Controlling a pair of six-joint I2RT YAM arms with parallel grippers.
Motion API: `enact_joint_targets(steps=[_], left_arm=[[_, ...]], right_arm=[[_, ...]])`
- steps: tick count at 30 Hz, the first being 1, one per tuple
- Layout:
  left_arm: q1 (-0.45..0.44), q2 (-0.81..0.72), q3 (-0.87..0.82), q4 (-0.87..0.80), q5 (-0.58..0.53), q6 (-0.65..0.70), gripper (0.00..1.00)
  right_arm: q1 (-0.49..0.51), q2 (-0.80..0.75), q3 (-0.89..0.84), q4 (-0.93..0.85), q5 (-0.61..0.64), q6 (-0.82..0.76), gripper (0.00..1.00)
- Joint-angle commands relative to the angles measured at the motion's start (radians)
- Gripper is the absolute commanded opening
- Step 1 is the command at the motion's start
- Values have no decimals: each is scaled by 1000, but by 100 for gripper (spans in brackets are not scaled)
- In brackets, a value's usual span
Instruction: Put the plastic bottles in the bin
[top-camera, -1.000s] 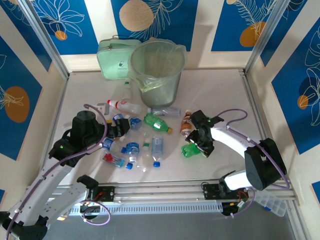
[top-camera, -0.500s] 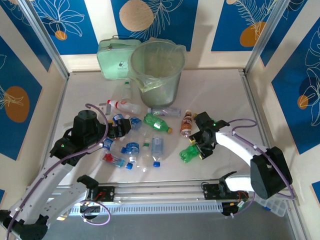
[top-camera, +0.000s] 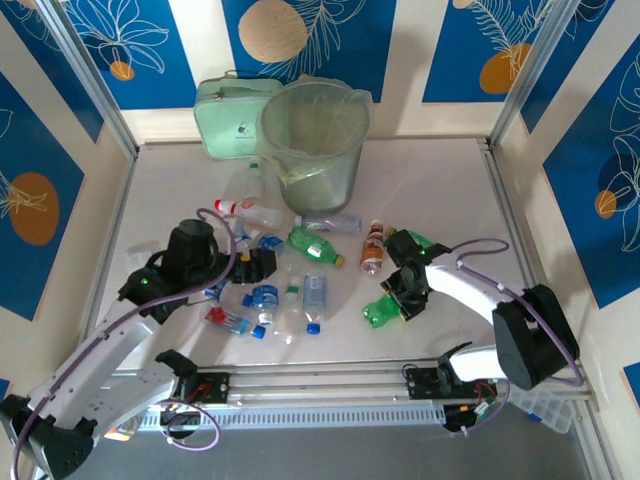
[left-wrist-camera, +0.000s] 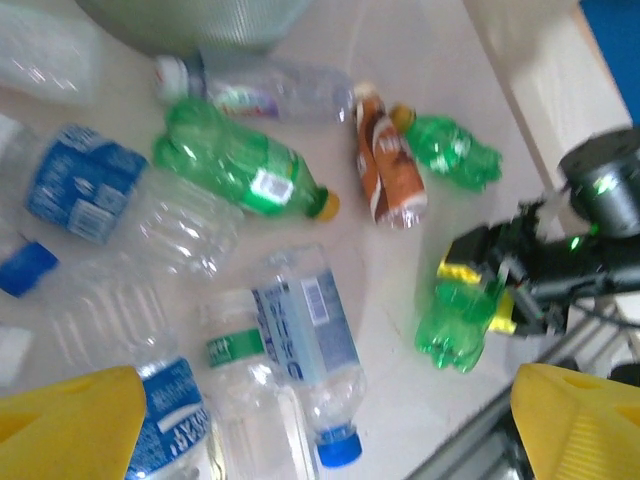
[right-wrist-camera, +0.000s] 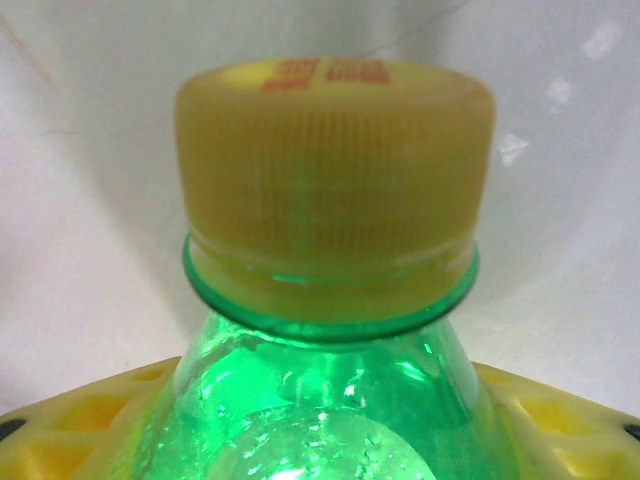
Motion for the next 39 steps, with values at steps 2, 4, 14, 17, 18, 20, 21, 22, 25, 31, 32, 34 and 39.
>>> enact_joint_targets(steps=[2, 4, 14, 17, 18, 20, 21, 22, 25, 31, 32, 34, 39], left_arm=[[-123, 49, -12, -10, -43, 45, 94], [-173, 63, -15, -10, -87, 64, 94], [-224, 9, 29, 35, -254, 118, 95], [-224, -1, 97, -4, -304, 164, 96], [-224, -3, 119, -15, -318, 179, 97], [-224, -16, 159, -30, -352, 222, 97], [-224, -25, 168, -30, -370, 245, 97], [-225, -35, 175, -30, -400, 269, 98], [-223, -64, 190, -22, -475, 319, 99], [-223, -109, 173, 31, -499, 384, 100], [-223, -122, 148, 53, -507, 390, 100], [-223, -142, 95, 89, -522, 384, 100], [-214, -126, 82, 78, -494, 386, 99]], right_arm=[[22, -158, 33, -47, 57, -88, 43], [30, -227, 41, -23, 62, -156, 40], [26, -397, 224, 236, -70, -677, 40], [26, -312, 363, 246, -88, -782, 36], [24, -281, 408, 247, -90, -802, 35], [15, -203, 514, 256, -96, -851, 34], [9, -165, 560, 259, -101, -862, 34], [-3, -121, 612, 269, -113, -876, 34], [-26, 14, 778, 265, -129, -896, 34], [-91, 274, 1102, 269, -209, -870, 34], [-97, 324, 1166, 262, -213, -874, 34], [-105, 418, 1284, 248, -221, -893, 35], [-118, 660, 1588, 165, -202, -906, 35]])
